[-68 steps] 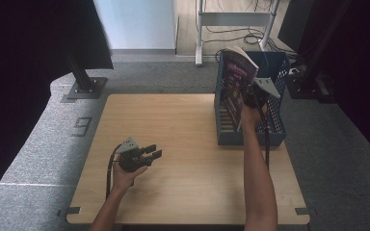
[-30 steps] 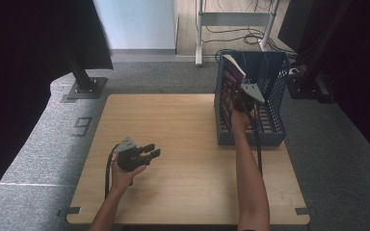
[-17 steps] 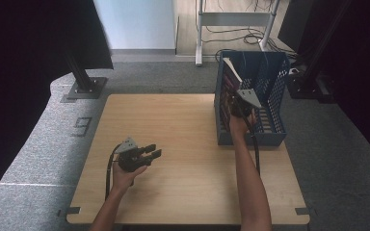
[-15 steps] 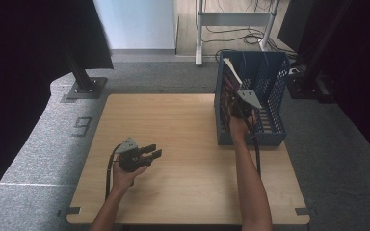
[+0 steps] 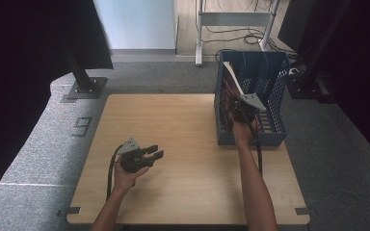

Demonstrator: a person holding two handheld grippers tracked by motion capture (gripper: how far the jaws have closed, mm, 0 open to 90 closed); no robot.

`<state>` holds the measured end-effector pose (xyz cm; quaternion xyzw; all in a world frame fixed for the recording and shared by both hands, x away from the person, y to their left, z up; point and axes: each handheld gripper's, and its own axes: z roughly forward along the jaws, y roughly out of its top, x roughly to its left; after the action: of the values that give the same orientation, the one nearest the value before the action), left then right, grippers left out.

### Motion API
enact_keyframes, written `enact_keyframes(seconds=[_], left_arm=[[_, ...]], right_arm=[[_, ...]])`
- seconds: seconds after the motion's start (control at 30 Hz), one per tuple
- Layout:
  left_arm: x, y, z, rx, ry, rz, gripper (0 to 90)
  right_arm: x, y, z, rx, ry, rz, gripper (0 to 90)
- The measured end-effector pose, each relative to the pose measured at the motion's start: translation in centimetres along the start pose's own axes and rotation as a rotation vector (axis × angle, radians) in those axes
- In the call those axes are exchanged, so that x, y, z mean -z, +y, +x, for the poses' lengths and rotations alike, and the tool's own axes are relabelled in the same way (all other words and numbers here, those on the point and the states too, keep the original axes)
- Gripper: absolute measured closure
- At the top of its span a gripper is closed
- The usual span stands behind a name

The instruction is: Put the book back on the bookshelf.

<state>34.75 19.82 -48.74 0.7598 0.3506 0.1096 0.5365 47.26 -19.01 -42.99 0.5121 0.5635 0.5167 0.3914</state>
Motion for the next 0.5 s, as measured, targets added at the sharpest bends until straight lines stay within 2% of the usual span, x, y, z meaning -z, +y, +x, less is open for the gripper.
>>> enact_keyframes(seconds=[0.27,0.33,0.4,0.5], left_arm=[[0.1,0.0,0.2,0.002,0.001,0.002,58.6],[0.1,0.0,0.2,0.004,0.001,0.001,58.6],[0.1,0.0,0.2,0.004,0.001,0.000,58.6],[0.1,0.0,0.1,0.002,0.001,-0.002,58.6]], right_arm=[[-1.1,0.3,-0.3,-0.005,-0.004,0.079,75.7],[-1.2,0.4,-0.2,0.003,-0.014,0.092,78.6],[-1.1,0.6,0.0,0.032,-0.047,0.106,81.3],[-1.1,0.6,0.0,0.030,-0.052,0.107,81.7]])
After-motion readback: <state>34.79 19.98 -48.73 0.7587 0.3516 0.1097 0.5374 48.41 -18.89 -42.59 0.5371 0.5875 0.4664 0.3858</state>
